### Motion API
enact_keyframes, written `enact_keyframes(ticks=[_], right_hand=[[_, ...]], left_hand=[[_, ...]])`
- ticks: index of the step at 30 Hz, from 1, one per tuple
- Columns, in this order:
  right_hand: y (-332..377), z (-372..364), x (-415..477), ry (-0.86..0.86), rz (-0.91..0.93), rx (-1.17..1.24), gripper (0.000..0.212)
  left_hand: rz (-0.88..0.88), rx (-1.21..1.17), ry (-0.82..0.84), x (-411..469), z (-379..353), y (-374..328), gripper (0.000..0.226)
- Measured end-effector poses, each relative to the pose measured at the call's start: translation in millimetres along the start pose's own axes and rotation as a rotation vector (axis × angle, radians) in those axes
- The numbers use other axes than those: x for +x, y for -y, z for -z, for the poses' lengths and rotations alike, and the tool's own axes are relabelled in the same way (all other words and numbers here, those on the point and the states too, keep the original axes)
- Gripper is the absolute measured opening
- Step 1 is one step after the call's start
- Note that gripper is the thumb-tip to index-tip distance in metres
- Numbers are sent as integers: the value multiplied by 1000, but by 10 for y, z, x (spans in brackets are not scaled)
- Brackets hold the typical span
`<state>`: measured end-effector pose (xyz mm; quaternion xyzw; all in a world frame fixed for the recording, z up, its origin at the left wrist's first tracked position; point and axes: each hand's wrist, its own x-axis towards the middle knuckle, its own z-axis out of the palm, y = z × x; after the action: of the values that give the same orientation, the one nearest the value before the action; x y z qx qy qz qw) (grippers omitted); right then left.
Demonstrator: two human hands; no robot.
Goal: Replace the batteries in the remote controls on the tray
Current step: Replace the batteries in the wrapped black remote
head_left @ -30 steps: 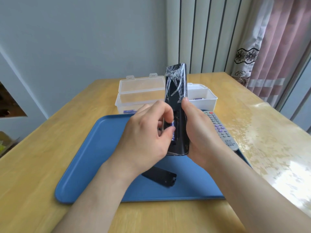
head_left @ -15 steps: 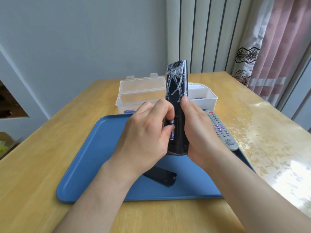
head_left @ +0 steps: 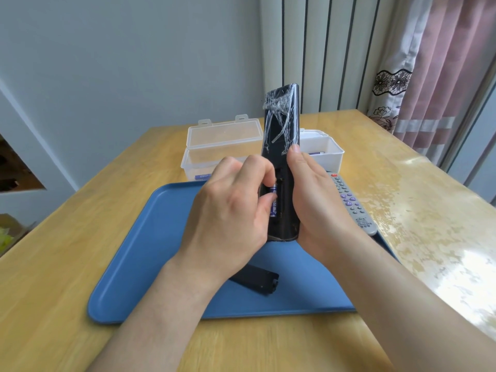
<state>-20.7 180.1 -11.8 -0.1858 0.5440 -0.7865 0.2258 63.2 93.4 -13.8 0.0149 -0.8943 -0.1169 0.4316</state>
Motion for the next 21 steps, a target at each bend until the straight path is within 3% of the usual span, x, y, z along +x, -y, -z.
enact_keyframes(ticks=[11, 21], right_hand=[[-34, -4, 6, 28, -4, 32, 38], [-114, -36, 35, -34, 50, -156, 35]], left_hand=[[5, 52, 20, 4, -4, -7, 18], [63, -39, 69, 28, -51, 32, 21]])
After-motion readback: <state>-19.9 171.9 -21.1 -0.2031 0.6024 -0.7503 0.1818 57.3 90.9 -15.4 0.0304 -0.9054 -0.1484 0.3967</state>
